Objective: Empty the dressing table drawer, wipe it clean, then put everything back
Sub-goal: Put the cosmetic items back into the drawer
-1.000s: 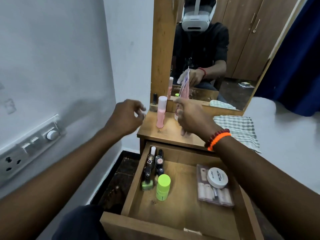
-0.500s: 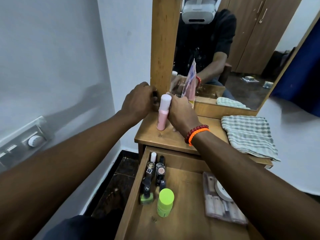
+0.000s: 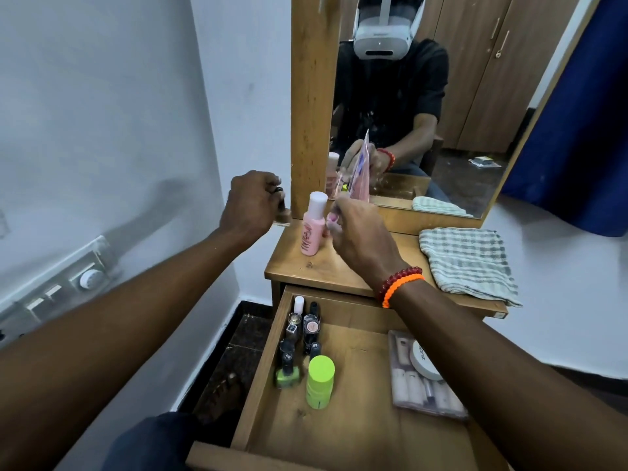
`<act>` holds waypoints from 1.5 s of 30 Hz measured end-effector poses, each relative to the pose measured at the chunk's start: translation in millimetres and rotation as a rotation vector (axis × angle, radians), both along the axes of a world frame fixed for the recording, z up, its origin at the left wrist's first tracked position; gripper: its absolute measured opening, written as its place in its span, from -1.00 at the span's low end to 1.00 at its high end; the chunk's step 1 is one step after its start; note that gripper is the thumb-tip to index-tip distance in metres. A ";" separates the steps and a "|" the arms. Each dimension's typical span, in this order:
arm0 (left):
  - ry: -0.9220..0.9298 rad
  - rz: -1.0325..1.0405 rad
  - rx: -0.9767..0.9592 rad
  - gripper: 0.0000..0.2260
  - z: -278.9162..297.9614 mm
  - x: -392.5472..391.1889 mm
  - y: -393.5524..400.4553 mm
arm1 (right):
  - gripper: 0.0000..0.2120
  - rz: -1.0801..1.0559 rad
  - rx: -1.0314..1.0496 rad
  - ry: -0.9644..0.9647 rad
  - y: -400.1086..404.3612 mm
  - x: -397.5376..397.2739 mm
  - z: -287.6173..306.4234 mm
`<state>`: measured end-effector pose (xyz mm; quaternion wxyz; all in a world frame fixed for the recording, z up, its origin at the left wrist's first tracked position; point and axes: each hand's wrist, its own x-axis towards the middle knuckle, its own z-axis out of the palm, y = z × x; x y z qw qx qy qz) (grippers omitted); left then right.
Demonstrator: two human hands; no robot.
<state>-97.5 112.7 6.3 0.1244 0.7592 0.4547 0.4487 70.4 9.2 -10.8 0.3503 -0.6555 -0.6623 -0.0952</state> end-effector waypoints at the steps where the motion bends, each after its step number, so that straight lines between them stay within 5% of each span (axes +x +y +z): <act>1: -0.021 0.014 -0.004 -0.78 2.9 -6.8 -7.8 | -0.95 0.014 0.008 -0.003 -9.5 0.3 3.1; 8: 0.071 -0.015 0.031 -0.87 10.7 -65.3 -86.4 | -0.91 0.061 0.061 0.007 -88.3 -1.1 15.8; 11: 0.143 -0.111 -0.011 -0.88 2.5 -81.7 -125.5 | -0.78 0.104 -0.076 0.111 -123.8 -10.0 7.2; 19: 0.259 -0.419 -0.185 -0.93 -37.1 -91.1 -198.8 | -0.88 0.247 -0.417 0.255 -188.3 -38.8 -23.1; 31: 0.484 -0.357 -0.269 -0.84 -82.0 -89.1 -187.3 | -0.89 0.184 -0.488 0.060 -168.2 -62.0 -77.2; 45: 0.483 -0.350 -0.262 -0.78 -79.9 -80.3 -190.8 | -0.92 0.247 -0.532 0.164 -173.1 -62.7 -75.6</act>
